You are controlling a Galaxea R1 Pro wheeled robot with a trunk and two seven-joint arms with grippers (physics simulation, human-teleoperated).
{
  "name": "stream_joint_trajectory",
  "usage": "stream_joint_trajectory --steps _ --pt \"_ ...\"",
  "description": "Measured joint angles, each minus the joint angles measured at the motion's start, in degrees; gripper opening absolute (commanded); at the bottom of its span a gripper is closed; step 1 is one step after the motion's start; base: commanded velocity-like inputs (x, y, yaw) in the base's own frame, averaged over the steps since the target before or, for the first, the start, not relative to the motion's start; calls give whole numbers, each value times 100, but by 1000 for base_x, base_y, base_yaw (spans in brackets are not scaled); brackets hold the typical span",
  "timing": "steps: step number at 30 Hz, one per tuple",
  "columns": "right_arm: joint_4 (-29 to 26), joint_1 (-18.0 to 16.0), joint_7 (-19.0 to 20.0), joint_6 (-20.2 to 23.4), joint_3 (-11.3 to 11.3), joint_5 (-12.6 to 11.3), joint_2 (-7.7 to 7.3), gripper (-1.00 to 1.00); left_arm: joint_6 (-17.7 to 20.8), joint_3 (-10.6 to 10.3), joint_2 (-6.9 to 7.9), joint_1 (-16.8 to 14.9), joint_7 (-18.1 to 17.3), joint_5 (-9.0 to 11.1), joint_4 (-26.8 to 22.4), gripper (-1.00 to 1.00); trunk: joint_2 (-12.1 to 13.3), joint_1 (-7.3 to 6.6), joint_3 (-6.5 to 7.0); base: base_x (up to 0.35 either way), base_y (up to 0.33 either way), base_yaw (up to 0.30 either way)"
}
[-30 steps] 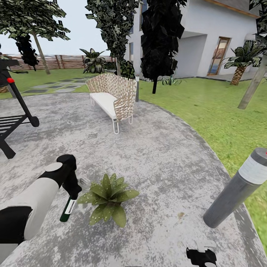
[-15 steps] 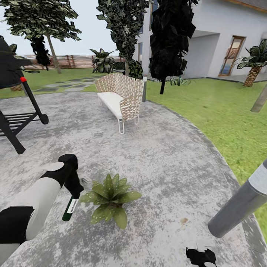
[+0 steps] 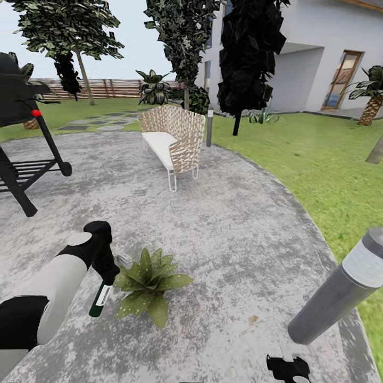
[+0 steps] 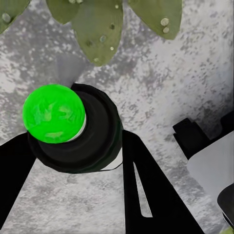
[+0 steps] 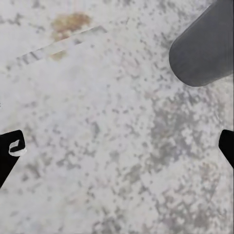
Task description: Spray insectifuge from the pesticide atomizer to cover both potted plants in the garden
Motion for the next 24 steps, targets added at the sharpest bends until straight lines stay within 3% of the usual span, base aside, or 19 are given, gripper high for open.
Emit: stream_joint_trajectory --steps 8,17,24 --pt "3 1 2 1 -1 0 2 100 7 -14 9 -3 0 -9 -4 -100 0 2 0 19 -9 234" --pt "3 1 5 9 0 1 2 100 -17 -33 73 10 -1 -19 -6 -100 0 2 0 7 0 13" --pt "2 2 10 10 0 1 2 100 -3 -32 62 6 -1 -15 -6 -100 0 -1 0 267 84 0"
